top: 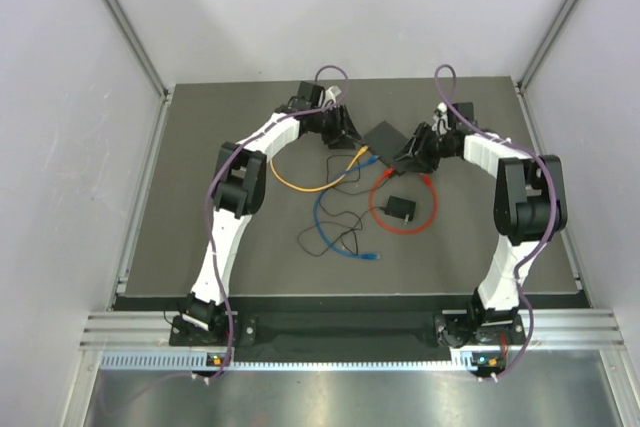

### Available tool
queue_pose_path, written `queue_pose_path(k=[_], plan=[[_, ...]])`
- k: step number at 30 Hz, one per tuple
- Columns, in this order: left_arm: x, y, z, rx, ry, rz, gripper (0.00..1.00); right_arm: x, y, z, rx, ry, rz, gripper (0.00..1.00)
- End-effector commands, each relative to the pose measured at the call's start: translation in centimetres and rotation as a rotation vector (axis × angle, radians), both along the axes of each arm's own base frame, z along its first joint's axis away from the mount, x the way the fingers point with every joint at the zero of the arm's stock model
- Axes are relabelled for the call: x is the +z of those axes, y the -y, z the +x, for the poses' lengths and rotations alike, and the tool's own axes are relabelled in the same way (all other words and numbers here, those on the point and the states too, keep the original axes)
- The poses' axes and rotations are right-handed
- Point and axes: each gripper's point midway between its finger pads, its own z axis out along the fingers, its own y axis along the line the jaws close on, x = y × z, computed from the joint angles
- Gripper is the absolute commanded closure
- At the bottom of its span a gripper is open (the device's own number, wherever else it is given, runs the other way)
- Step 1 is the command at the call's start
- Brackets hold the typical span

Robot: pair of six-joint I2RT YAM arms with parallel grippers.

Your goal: Pull the plug from the switch port

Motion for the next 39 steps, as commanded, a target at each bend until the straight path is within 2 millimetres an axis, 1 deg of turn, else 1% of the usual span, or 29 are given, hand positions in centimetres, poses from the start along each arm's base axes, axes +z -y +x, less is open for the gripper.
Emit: queue_pose_path(k=[1, 3, 4, 5, 6, 7, 9, 11, 12, 14, 16, 17, 18, 19, 21, 22, 24, 26, 29, 32, 34, 39], plan=[[0.7, -0.1, 1.5, -0.055, 0.126, -0.058, 0.52, 2.9, -0.3, 2.9, 0.028, 0.109, -0.017, 0.54], [0.5, -0.2, 1.8, -0.058, 0.143, -0.067, 0.52, 3.2, -0.2, 3.5, 0.032, 0.121, -0.022, 0.54], [0.2, -0.1, 1.9, -0.054, 0.143, -0.066, 0.51, 3.4, -0.3, 4.1, 0.036, 0.135, -0.019, 0.54], [0.0, 0.0, 2.2, -0.055, 0.152, -0.074, 0.50, 3.5, -0.4, 4.4, 0.040, 0.138, -0.017, 0.54], [0.0, 0.2, 2.1, -0.063, 0.154, -0.090, 0.50, 2.9, -0.4, 4.6, 0.041, 0.128, -0.019, 0.54], [0.0, 0.4, 2.1, -0.061, 0.146, -0.104, 0.50, 3.3, -0.4, 5.1, 0.042, 0.140, -0.023, 0.54], [-0.3, 0.9, 2.1, -0.080, 0.151, -0.135, 0.49, 3.1, -0.4, 5.5, 0.048, 0.144, -0.023, 0.54], [-0.8, 1.0, 2.1, -0.083, 0.152, -0.136, 0.48, 2.8, -0.3, 6.2, 0.046, 0.153, -0.030, 0.54], [-1.1, 1.0, 2.1, -0.081, 0.153, -0.133, 0.47, 2.3, -0.4, 6.5, 0.047, 0.149, -0.032, 0.54], [-1.6, 1.2, 1.7, -0.097, 0.141, -0.146, 0.47, 2.1, -0.4, 7.1, 0.046, 0.156, -0.030, 0.53], [-1.7, 1.5, 1.4, -0.111, 0.137, -0.170, 0.48, 1.6, -0.7, 7.8, 0.040, 0.152, -0.013, 0.54], [-2.0, 1.6, 1.3, -0.114, 0.134, -0.170, 0.48, 1.4, -0.9, 8.0, 0.040, 0.150, -0.008, 0.55], [-2.0, 1.7, 1.3, -0.115, 0.139, -0.170, 0.49, 0.8, -0.8, 8.2, 0.031, 0.137, -0.004, 0.55], [-2.2, 1.7, 1.1, -0.123, 0.132, -0.178, 0.50, 1.0, -0.8, 8.6, 0.022, 0.139, 0.003, 0.56], [-2.3, 1.8, 1.1, -0.121, 0.129, -0.183, 0.51, 0.3, -1.0, 9.0, 0.014, 0.125, 0.008, 0.58], [-2.5, 1.8, 0.9, -0.121, 0.119, -0.180, 0.52, 0.4, -1.0, 9.3, 0.006, 0.125, 0.012, 0.59], [-2.7, 1.8, 0.7, -0.122, 0.113, -0.178, 0.53, -0.5, -0.7, 9.6, -0.011, 0.105, -0.005, 0.63], [-2.8, 1.7, 0.6, -0.119, 0.111, -0.174, 0.54, -0.8, -0.7, 9.7, -0.025, 0.089, -0.004, 0.65], [-3.1, 2.0, 0.1, -0.134, 0.104, -0.174, 0.57, -2.1, -0.5, 9.7, -0.053, 0.046, -0.007, 0.73], [-3.5, 2.0, -0.1, -0.135, 0.099, -0.163, 0.62, -2.8, -0.4, 9.5, -0.067, 0.023, -0.014, 0.75], [-3.3, 2.1, -0.3, -0.145, 0.094, -0.176, 0.64, -3.1, -0.3, 9.4, -0.069, 0.013, -0.023, 0.75], [-3.6, 2.2, -0.1, -0.121, 0.075, -0.167, 0.65, -3.8, -0.1, 9.4, -0.077, -0.007, -0.045, 0.75]])
